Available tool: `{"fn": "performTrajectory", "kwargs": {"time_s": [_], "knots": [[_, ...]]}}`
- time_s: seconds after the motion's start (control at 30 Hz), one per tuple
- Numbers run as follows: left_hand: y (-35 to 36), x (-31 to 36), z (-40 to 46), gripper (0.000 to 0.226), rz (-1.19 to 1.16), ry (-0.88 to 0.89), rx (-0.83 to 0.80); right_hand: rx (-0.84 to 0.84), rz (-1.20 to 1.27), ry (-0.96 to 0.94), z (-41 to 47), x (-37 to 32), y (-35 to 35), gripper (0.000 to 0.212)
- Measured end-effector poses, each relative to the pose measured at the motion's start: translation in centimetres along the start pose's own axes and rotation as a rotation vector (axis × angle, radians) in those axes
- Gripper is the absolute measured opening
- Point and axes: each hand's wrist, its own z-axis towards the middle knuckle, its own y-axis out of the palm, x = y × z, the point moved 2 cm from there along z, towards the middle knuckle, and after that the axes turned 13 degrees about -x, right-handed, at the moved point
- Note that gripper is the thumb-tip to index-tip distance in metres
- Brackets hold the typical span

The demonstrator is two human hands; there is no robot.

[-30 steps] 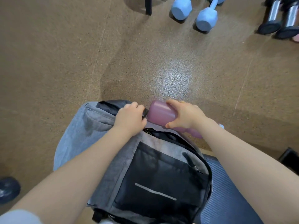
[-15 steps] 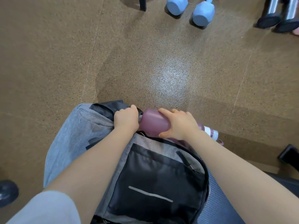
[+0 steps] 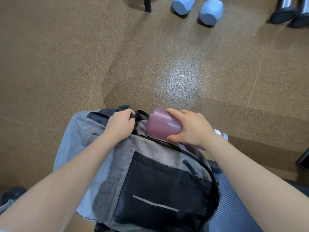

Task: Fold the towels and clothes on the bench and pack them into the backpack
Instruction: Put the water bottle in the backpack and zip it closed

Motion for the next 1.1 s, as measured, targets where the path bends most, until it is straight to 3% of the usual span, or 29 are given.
{"fn": "performTrajectory", "kwargs": {"time_s": [0.2, 0.37, 0.53, 0.73, 0.93, 1.1], "knots": [[-1.6, 0.7, -2.0, 0.018, -0.074, 0.039, -0.073, 0.010, -0.088, -0.040, -0.6, -2.3, 0.0, 0.087], [-2.5, 0.9, -3.0, 0.029, 0.064, 0.035, -0.208, 0.021, -0.058, -0.058, -1.3, -2.7, 0.6, 0.087], [-3.0, 0.7, -3.8, 0.019, 0.130, 0.019, -0.089, 0.043, -0.073, -0.125, -2.2, -4.0, 0.7, 0.084], [-4.3, 0.5, -4.5, 0.023, -0.191, -0.054, 0.044, 0.042, -0.160, -0.222, -2.1, -5.2, 0.0, 0.083], [-4.0, 1.1, -5.1, 0.015, -0.049, -0.043, 0.085, 0.008, -0.057, -0.241, -1.6, -6.3, 0.0, 0.079], [-3.3, 1.4, -5.5, 0.008, -0.047, 0.021, 0.119, 0.060, -0.250, -0.212, -1.7, -7.6, -0.1, 0.079]]}}
